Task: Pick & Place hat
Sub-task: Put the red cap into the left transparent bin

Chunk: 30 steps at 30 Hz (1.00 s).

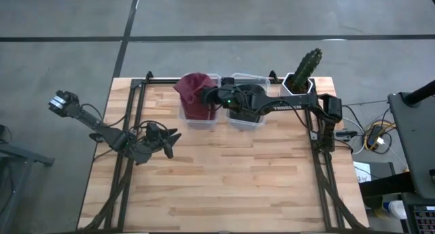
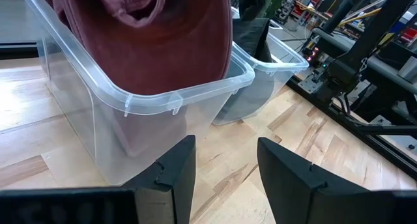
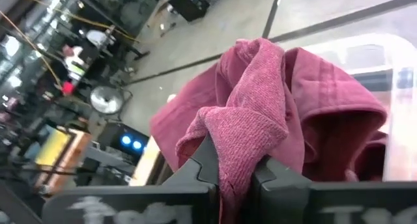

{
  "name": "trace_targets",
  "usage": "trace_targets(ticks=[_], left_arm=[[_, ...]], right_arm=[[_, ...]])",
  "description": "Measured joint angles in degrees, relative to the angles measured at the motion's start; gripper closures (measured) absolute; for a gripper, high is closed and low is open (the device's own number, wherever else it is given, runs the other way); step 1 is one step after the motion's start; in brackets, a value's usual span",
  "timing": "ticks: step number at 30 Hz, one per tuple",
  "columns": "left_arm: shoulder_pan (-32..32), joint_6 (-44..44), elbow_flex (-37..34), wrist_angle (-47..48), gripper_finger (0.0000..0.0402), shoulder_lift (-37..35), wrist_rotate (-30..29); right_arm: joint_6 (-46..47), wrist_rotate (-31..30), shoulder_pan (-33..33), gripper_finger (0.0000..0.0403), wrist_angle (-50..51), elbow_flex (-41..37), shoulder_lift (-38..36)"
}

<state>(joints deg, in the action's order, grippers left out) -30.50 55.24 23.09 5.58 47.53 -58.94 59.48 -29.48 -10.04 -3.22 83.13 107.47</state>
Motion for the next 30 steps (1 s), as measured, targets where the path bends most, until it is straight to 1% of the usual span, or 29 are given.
trace_targets(ticks=[4, 10, 14, 18, 21, 24, 30], left_arm=[[0.0, -0.01, 0.0, 0.0, 0.0245, 0.0, 0.0], [0.0, -0.79, 0.0, 0.0, 0.0245, 0.0, 0.46], [0.0, -0.79, 0.0, 0.0, 0.0245, 0.0, 0.57], [0.0, -1.03, 0.0, 0.0, 0.0245, 0.0, 0.84], [0.0, -1.14, 0.0, 0.0, 0.0245, 0.0, 0.92], [0.0, -1.14, 0.0, 0.01, 0.0245, 0.0, 0.91], [0.0, -1.14, 0.0, 0.01, 0.0245, -0.08, 0.88]], right_arm=[[-2.91, 2.29, -0.08, 0.0373, 1.14, 0.0, -0.16], [-5.96, 3.92, -0.2, 0.0316, 1.68, 0.0, -0.69], [-6.65, 4.07, -0.85, 0.0277, 4.82, 0.0, -1.1], [-7.7, 4.4, -1.69, 0.0248, 8.25, 0.0, -1.48], [-10.15, 4.89, -1.81, 0.0235, 8.96, 0.0, -2.17], [-12.56, 7.01, -1.75, 0.0227, 9.0, 0.0, -2.89], [-16.65, 7.31, -1.64, 0.0223, 10.3, 0.0, -4.71]])
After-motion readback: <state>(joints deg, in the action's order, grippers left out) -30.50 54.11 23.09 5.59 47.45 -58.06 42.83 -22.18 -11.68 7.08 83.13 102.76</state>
